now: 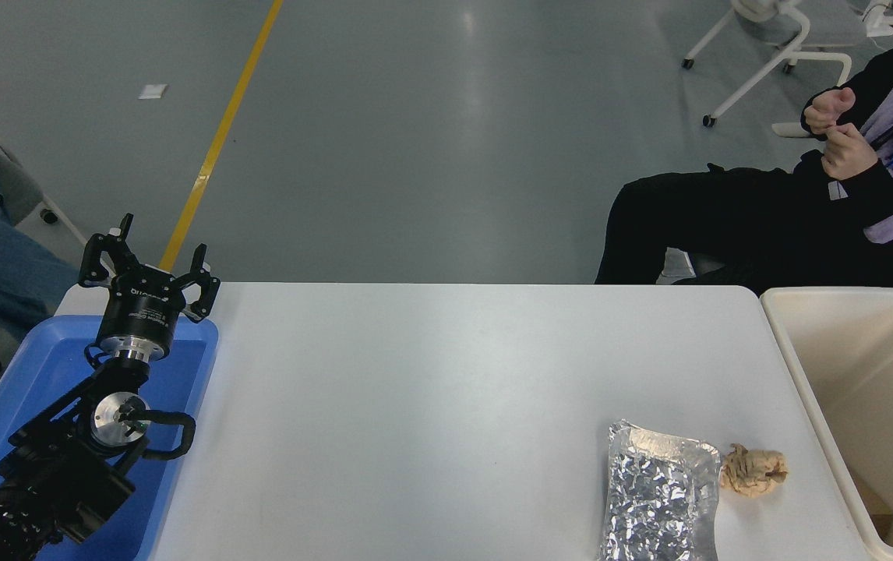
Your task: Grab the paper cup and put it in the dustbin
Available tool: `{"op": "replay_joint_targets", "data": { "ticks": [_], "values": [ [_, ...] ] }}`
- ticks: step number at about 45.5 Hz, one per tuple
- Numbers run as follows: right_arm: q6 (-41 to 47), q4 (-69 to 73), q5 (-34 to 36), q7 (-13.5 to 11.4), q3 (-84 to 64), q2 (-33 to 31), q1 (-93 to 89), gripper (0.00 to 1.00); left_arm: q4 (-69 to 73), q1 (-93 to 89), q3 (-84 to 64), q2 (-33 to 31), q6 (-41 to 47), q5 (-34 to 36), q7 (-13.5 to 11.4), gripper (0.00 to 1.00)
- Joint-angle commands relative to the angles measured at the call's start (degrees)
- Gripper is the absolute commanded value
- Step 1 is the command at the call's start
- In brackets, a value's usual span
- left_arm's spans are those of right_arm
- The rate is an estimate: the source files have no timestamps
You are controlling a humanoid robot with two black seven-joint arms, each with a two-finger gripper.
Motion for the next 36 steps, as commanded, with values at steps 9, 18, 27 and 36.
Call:
{"op": "replay_joint_targets", "data": {
  "ticks": [9, 18, 27, 36],
  "values": [
    [-3.3, -8.4, 0.7, 0.0, 2.8, 5.5, -5.7, 0.30, 0.0, 0.0, 0.0, 0.0, 0.0, 0.0, 0.0, 0.99],
    [-5.6, -8.1, 0.7, 0.1, 2.8, 5.4, -6.1, 0.60, 0.0, 0.0, 0.0, 0.0, 0.0, 0.0, 0.0, 0.99],
    [-5.6, -6.0, 0.8, 0.0, 3.3, 4.4, -4.9, 0.73, 0.0, 0.0, 0.0, 0.0, 0.0, 0.0, 0.0, 0.99],
    [-5.1, 9.7, 0.9, 0.0, 3.6, -4.7, 6.1, 1.00, 0.0, 0.0, 0.0, 0.0, 0.0, 0.0, 0.0, 0.99]
  ]
}}
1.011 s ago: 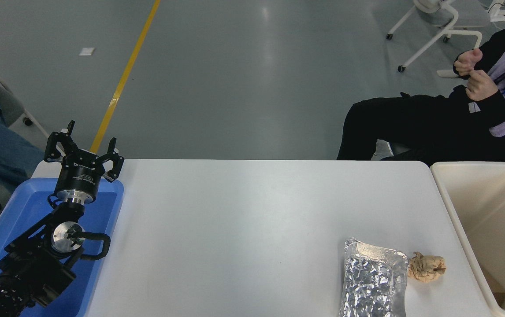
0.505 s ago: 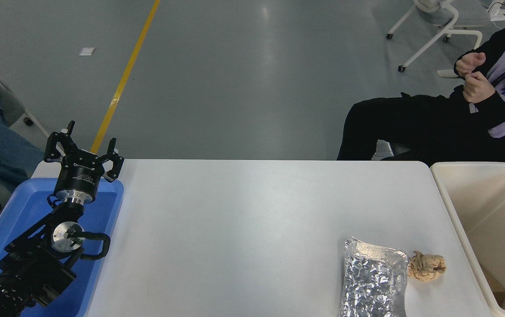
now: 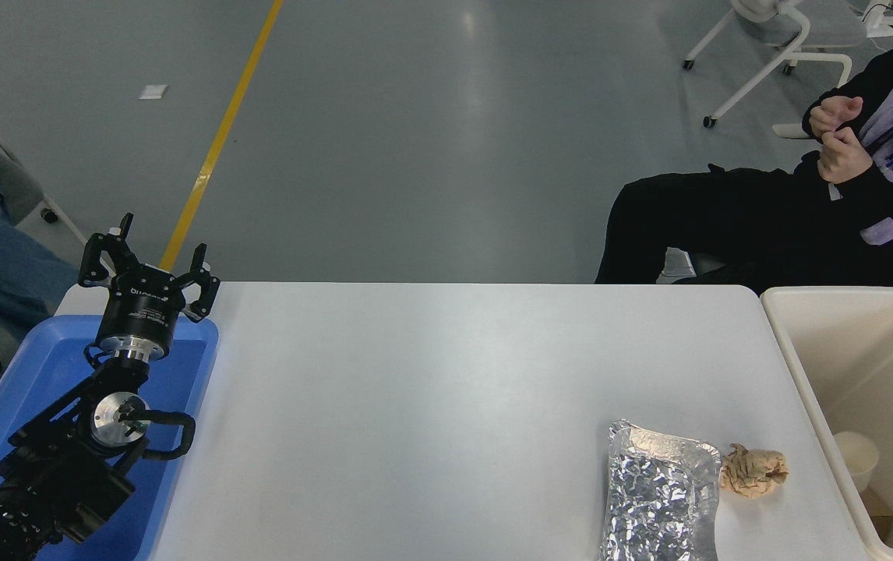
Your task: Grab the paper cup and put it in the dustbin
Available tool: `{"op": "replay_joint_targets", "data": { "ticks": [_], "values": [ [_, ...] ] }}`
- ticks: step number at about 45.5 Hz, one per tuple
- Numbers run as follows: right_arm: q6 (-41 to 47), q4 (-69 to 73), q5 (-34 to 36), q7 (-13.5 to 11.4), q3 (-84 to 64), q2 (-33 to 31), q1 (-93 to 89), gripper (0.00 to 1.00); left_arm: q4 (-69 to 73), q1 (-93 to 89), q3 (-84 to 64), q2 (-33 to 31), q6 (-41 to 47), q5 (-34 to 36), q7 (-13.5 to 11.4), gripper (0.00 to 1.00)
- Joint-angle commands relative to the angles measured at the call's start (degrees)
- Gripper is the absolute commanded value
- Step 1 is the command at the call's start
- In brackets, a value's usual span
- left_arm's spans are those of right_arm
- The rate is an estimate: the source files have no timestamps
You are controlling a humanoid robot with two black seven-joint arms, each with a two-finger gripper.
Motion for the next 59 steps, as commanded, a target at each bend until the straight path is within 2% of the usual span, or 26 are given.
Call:
{"op": "replay_joint_targets", "data": {
  "ticks": [1, 6, 11, 19, 25, 31, 40, 44, 51, 59],
  "values": [
    [0.1, 16.0, 0.1, -0.1, -0.1, -9.0, 10.9, 1.00, 0.0, 0.0, 0.0, 0.0, 0.0, 0.0, 0.0, 0.99],
    [0.5, 26.2, -0.2, -0.1, -2.2, -14.1, 18.2, 1.00, 0.0, 0.0, 0.0, 0.0, 0.0, -0.1, 0.0, 0.99],
    [1.0, 34.7, -0.2, 0.0, -10.5, -15.9, 26.6, 1.00, 0.0, 0.0, 0.0, 0.0, 0.0, 0.0, 0.0, 0.99],
    [1.8, 50.4, -0.3, 0.2, -30.2, -15.2, 43.3, 1.00, 0.0, 0.0, 0.0, 0.0, 0.0, 0.0, 0.1, 0.99],
    [4.0, 55.8, -0.2, 0.2, -37.5, -12.2, 51.8, 1.00, 0.0, 0.0, 0.1, 0.0, 0.0, 0.0, 0.1, 0.99],
    [13.0, 61.2, -0.5, 0.2, -40.4, -10.8, 62.1, 1.00, 0.0, 0.0, 0.1, 0.0, 0.0, 0.0, 0.1, 0.99],
    [42.3, 61.4, -0.9, 0.1, -43.0, -3.2, 76.7, 1.00, 0.0, 0.0, 0.1, 0.0, 0.0, 0.0, 0.1, 0.99],
    [50.0, 61.3, -0.8, 0.1, -42.8, -1.5, 81.2, 1.00, 0.0, 0.0, 0.1, 0.0, 0.1, 0.0, 0.1, 0.99],
    [51.5, 61.8, -0.9, 0.0, -43.1, 4.1, 87.6, 1.00, 0.0, 0.0, 0.1, 0.0, 0.2, 0.0, 0.0, 0.99],
    [51.5, 62.7, -0.7, 0.0, -40.8, 13.4, 93.1, 1.00, 0.0, 0.0, 0.1, 0.0, 0.2, -0.1, 0.0, 0.99]
  ]
}}
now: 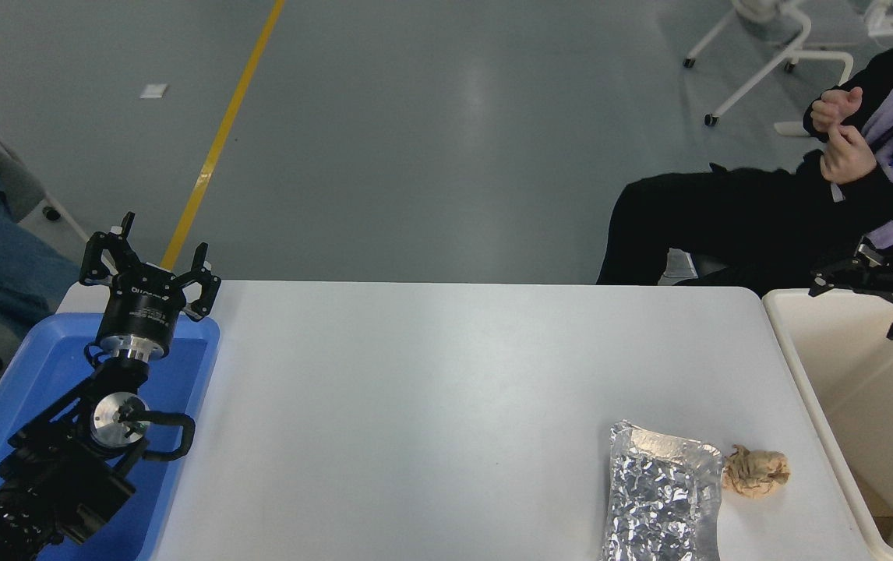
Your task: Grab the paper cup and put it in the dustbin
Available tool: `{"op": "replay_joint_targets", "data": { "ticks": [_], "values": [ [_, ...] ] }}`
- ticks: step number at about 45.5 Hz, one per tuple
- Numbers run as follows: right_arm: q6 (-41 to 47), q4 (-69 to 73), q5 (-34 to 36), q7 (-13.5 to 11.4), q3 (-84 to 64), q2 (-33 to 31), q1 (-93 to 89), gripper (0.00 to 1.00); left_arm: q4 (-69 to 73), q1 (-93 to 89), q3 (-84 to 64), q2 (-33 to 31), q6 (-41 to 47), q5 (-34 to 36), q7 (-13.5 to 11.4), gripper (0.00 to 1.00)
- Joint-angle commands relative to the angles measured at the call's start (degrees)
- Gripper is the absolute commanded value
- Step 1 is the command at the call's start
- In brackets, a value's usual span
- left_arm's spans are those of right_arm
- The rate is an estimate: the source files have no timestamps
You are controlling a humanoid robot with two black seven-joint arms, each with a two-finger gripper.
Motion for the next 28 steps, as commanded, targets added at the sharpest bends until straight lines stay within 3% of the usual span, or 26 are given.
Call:
{"op": "replay_joint_targets", "data": {
  "ticks": [1, 19, 28],
  "values": [
    [5.3, 2.1, 0.0, 0.0, 1.7, 11.2, 10.3, 1.00, 0.0, 0.0, 0.0, 0.0, 0.0, -0.1, 0.0, 0.99],
    [5.3, 2.8, 0.2, 0.0, 7.2, 21.2, 16.7, 1.00, 0.0, 0.0, 0.0, 0.0, 0.0, 0.0, 0.0, 0.99],
    [5.3, 2.8, 1.1, 0.0, 7.2, 21.6, 16.1, 1.00, 0.0, 0.0, 0.0, 0.0, 0.0, 0.0, 0.0, 0.99]
  ]
}}
